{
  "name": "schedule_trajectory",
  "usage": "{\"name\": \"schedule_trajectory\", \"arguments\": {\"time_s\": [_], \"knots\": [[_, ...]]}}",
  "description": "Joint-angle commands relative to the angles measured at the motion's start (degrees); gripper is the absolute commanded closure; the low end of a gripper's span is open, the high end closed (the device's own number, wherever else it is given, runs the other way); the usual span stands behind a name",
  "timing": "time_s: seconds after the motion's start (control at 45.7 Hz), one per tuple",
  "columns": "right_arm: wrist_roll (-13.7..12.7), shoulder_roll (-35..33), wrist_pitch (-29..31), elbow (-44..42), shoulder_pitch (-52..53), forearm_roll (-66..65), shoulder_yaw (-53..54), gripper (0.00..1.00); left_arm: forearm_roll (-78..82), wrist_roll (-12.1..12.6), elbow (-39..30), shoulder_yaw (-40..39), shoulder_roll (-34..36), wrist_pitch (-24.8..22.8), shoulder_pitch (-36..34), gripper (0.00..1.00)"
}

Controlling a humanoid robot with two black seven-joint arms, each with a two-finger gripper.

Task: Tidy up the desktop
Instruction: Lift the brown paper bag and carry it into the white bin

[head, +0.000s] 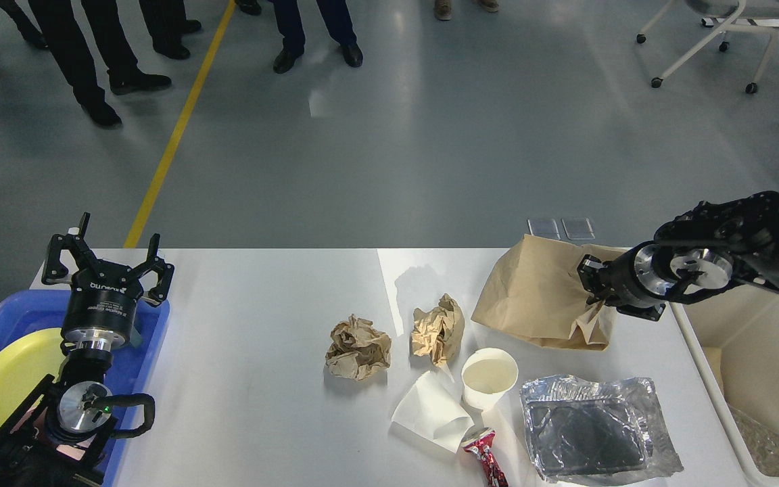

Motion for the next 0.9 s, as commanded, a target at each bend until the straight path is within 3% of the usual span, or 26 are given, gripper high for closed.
{"name": "schedule_trajectory", "arguments": {"time_s": [0.0,0.197,0.416,0.7,0.875], "knots": [[0.3,-0.2,8.4,4.1,9.7,-0.3,-5.5,1.00,0.0,0.0,0.0,0.0,0.0,0.0,0.0,0.04],[0.4,-0.5,16.8,8.6,20.1,-3.6,-11.5,1.00,0.0,0.0,0.0,0.0,0.0,0.0,0.0,0.04],[0.5,-6.7,27.1,13.0,27.5,-9.0,-11.9,1.00,0.0,0.0,0.0,0.0,0.0,0.0,0.0,0.04],[0.4,-10.1,25.3,14.0,29.3,-9.3,-15.9,1.00,0.0,0.0,0.0,0.0,0.0,0.0,0.0,0.04],[0.4,-15.4,20.3,11.5,28.2,-9.4,-19.3,1.00,0.0,0.0,0.0,0.0,0.0,0.0,0.0,0.04]]}}
